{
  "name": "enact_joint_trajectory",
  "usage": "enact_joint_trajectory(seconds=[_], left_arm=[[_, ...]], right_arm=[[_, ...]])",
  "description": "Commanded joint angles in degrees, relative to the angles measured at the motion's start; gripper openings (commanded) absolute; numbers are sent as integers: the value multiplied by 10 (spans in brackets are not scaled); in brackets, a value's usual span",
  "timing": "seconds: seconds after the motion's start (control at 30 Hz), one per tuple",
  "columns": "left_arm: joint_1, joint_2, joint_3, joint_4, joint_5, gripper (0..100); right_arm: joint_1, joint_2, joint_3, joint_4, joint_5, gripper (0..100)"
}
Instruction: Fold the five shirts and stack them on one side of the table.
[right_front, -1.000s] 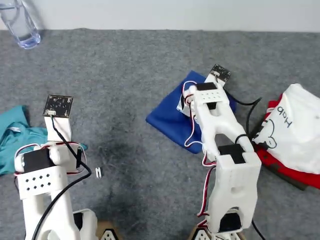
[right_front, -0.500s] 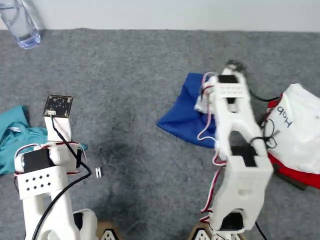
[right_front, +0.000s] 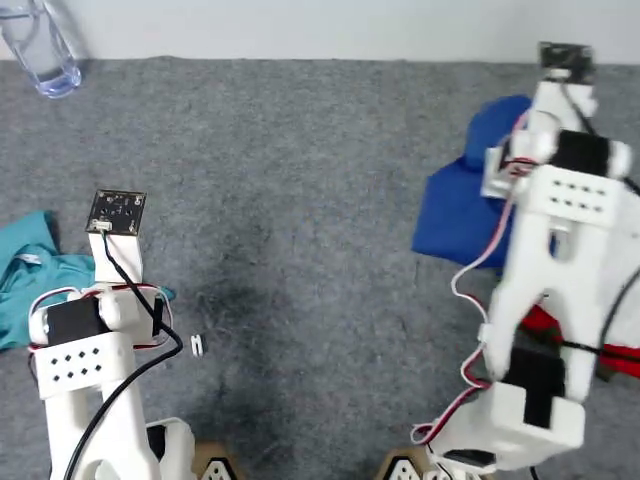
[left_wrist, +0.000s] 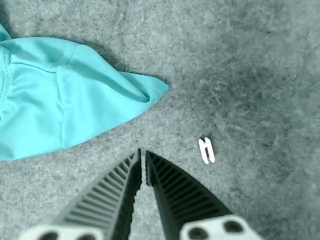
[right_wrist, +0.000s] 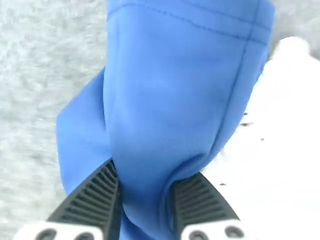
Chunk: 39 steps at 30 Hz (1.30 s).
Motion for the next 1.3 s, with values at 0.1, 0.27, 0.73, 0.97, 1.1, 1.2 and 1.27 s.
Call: enact_joint_trajectory(seconds=[0.1,0.27,0.73,0.97,1.1,1.2,1.27], left_arm=[[-3,-12,-3,-7,5,13],[-3,-12,-3,-1,5,13],[-3,-12,-3,-1,5,13],[-3,-12,-3,-1,5,13],[-3,-12,-3,-1,5,13],[-3,-12,-3,-1,5,13],[-3,-12,-3,-1,5,13]], right_arm=[[99,-22,-31,-9,173,8],[170,18,-31,-49,247,8],[257,36,-32,-82,404,8],[267,86,-33,-97,412,95],[277,73,-33,-99,411,315],[288,31,-33,-98,411,400],[291,-1,-33,-94,410,395]])
